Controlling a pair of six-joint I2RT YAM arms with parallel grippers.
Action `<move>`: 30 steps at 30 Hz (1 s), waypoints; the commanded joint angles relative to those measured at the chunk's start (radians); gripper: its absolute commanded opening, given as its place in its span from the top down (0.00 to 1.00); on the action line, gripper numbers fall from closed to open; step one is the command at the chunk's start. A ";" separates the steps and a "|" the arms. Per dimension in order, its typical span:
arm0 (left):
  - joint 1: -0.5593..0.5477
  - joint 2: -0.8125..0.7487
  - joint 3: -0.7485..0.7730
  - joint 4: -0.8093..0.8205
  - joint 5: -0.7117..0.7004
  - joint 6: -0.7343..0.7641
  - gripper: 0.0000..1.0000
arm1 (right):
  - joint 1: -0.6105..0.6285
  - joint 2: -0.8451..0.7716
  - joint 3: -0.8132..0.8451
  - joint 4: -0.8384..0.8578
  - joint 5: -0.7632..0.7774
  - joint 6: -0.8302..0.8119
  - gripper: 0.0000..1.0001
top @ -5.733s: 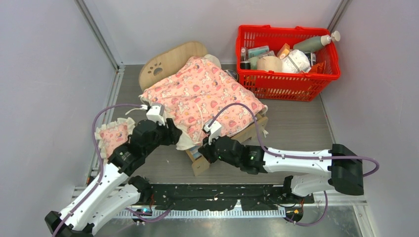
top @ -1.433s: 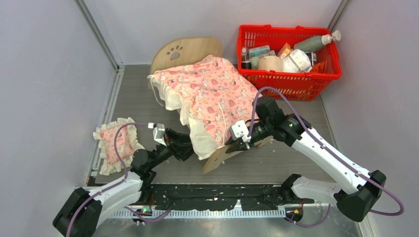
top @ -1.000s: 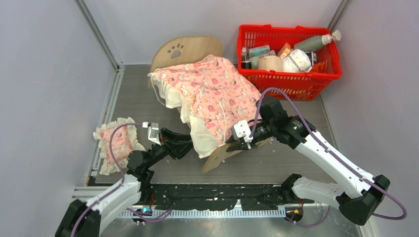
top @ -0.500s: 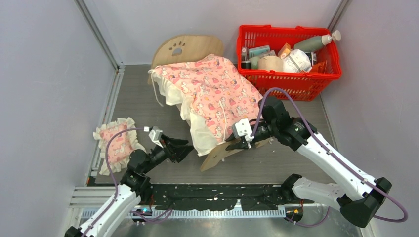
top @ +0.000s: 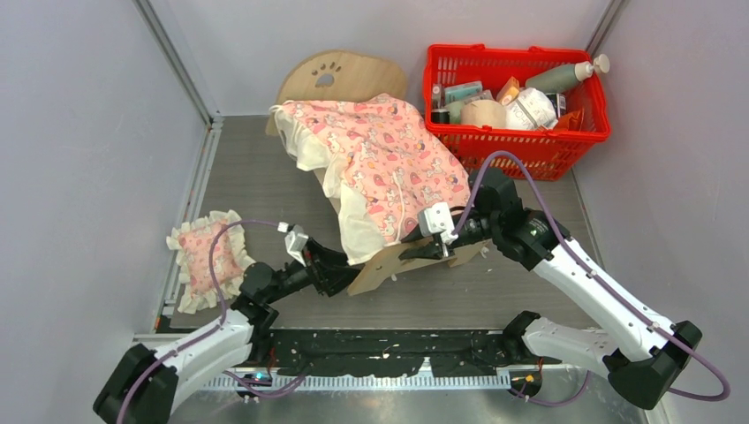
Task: Set up the pet bed
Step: Cross the ropes on the bed frame.
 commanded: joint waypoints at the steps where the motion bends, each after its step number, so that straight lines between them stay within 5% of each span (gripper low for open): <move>1: -0.059 0.135 -0.027 0.304 0.030 0.056 0.41 | -0.037 -0.056 0.041 0.216 0.107 -0.026 0.95; 9: -0.075 0.464 0.043 0.633 0.202 0.077 0.43 | -0.045 -0.068 0.042 0.100 0.048 -0.119 0.95; 30: -0.238 0.763 0.236 0.642 0.349 0.351 0.41 | -0.050 -0.108 0.042 0.078 0.019 -0.147 0.95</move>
